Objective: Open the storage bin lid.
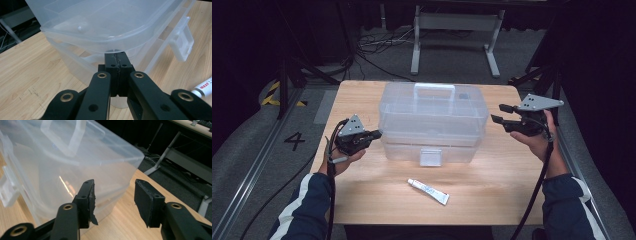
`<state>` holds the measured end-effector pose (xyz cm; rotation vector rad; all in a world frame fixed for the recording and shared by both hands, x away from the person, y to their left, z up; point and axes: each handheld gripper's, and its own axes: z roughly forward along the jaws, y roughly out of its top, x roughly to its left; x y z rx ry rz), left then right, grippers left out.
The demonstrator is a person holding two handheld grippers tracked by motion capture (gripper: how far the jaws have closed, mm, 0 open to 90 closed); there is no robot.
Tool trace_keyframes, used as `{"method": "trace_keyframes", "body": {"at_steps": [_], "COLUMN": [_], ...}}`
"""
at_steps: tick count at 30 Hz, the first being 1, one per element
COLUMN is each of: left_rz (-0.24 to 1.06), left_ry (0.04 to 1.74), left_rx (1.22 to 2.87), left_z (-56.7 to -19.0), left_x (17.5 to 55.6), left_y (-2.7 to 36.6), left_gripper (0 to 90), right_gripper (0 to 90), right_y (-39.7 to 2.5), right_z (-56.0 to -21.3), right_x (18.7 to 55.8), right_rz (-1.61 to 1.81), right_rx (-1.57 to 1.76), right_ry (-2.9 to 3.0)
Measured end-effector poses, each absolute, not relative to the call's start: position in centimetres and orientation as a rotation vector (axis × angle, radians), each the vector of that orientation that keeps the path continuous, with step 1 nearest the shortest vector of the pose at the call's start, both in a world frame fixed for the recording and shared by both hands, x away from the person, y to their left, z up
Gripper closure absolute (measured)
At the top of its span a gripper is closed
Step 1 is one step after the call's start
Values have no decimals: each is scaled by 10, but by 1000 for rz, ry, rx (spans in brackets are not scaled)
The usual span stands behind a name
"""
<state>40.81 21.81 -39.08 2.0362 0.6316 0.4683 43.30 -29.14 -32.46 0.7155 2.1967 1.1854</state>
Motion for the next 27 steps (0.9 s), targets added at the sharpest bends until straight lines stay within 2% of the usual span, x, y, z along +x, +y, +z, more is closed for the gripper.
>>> {"method": "trace_keyframes", "body": {"at_steps": [12, 27], "left_rz": [471, 474], "left_ry": [609, 606], "left_rx": [2015, 2009], "left_z": [-384, -383], "left_x": [409, 408], "left_y": [215, 215], "left_gripper": [900, 899], "right_gripper": [369, 465], "right_y": [-289, -275], "right_z": [-371, -381], "right_x": [427, 429], "right_rz": [1156, 1210], "right_rx": [686, 657], "right_ry": [2255, 2199]}}
